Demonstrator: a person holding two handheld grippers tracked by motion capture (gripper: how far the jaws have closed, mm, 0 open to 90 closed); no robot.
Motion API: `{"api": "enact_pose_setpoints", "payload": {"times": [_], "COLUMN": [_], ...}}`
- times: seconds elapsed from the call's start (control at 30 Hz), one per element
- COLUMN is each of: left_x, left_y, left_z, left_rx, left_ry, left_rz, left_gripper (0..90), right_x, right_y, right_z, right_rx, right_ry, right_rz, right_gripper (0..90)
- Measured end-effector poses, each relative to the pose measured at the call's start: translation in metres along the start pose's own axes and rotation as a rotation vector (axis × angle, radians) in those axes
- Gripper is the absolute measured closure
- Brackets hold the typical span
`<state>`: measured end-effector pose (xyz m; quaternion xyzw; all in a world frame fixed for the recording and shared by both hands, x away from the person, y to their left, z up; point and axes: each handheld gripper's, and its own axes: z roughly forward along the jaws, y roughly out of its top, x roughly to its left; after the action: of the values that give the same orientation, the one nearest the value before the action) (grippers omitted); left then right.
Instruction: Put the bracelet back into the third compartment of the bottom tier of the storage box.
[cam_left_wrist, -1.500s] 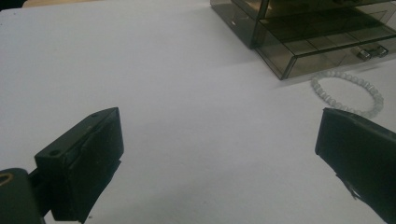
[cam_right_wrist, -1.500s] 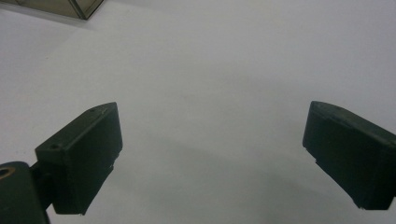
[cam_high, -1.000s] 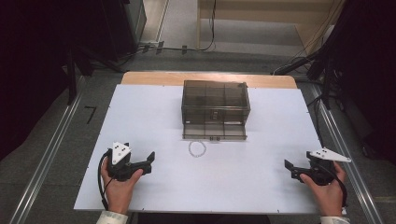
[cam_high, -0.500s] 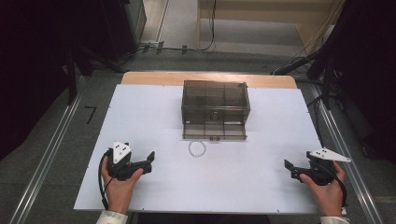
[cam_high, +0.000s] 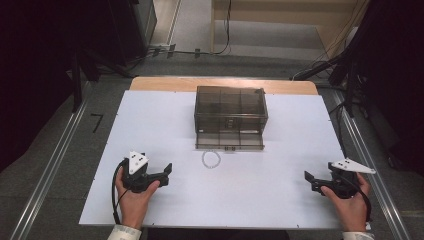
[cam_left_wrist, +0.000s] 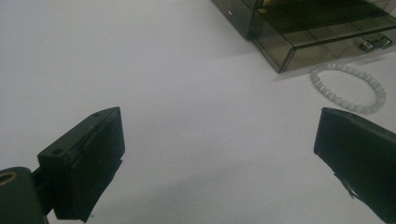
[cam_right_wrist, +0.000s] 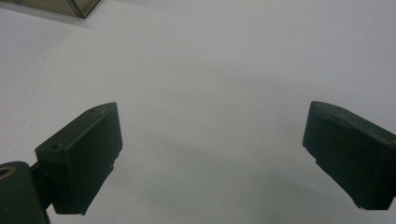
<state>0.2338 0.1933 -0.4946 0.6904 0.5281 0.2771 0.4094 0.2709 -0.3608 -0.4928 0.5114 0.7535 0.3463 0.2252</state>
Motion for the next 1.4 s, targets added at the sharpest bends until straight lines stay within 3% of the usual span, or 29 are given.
{"api": "enact_pose_setpoints", "payload": {"times": [0.67,1.4], "left_x": [-0.019,-0.042], "left_y": [0.007,0.013], "left_z": [0.023,0.046], "left_rx": [0.015,0.034], "left_ry": [-0.026,-0.072], "left_rz": [0.026,0.018], "left_gripper": [2.5,8.0], "right_x": [0.000,-0.001], "right_y": [0.000,0.000], "right_z": [0.000,-0.001], "right_rx": [-0.002,-0.005], "right_ry": [0.003,0.003], "right_rz": [-0.001,0.004], "right_gripper": [3.3,3.2]}}
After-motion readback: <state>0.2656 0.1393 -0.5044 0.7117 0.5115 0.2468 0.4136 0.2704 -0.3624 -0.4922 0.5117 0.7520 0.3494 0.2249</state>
